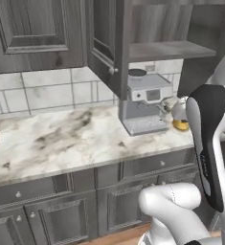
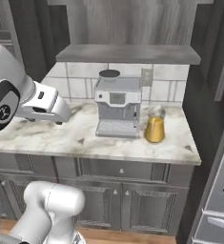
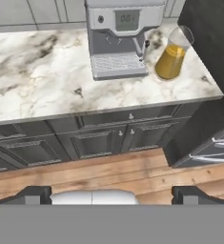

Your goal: There is a tray on the dining counter. Grab the cup, mug, and pitcher and place them on the tray. The pitcher may be placed next to the tray if it cannot fit the tray.

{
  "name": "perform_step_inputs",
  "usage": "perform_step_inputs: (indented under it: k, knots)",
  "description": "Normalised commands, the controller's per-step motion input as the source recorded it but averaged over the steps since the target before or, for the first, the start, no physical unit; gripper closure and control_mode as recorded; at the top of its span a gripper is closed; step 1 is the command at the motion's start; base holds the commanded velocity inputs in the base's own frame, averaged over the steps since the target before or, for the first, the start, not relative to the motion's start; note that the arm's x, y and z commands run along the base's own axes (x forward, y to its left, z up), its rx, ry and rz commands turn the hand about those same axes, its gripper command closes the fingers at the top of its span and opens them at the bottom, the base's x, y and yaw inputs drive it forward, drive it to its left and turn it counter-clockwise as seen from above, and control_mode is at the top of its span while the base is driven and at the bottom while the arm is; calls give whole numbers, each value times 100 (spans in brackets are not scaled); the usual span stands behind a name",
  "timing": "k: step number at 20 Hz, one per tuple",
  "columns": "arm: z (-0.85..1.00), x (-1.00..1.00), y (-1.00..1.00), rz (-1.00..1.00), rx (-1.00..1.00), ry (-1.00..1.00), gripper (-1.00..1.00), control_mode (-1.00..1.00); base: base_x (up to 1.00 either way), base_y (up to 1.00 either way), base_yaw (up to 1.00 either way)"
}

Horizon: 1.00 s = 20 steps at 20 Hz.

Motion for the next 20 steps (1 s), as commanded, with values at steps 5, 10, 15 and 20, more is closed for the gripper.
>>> perform_step_inputs:
  k: [5, 10, 15, 20]
  knots:
    - [0, 0, 0, 0, 0, 0, -100, 100, 53, -44, 0]
    - [0, 0, 0, 0, 0, 0, -100, 100, 48, -46, -2]
    - [0, 0, 0, 0, 0, 0, -100, 100, 33, -31, -6]
    - [0, 0, 0, 0, 0, 0, -100, 100, 21, -9, -7]
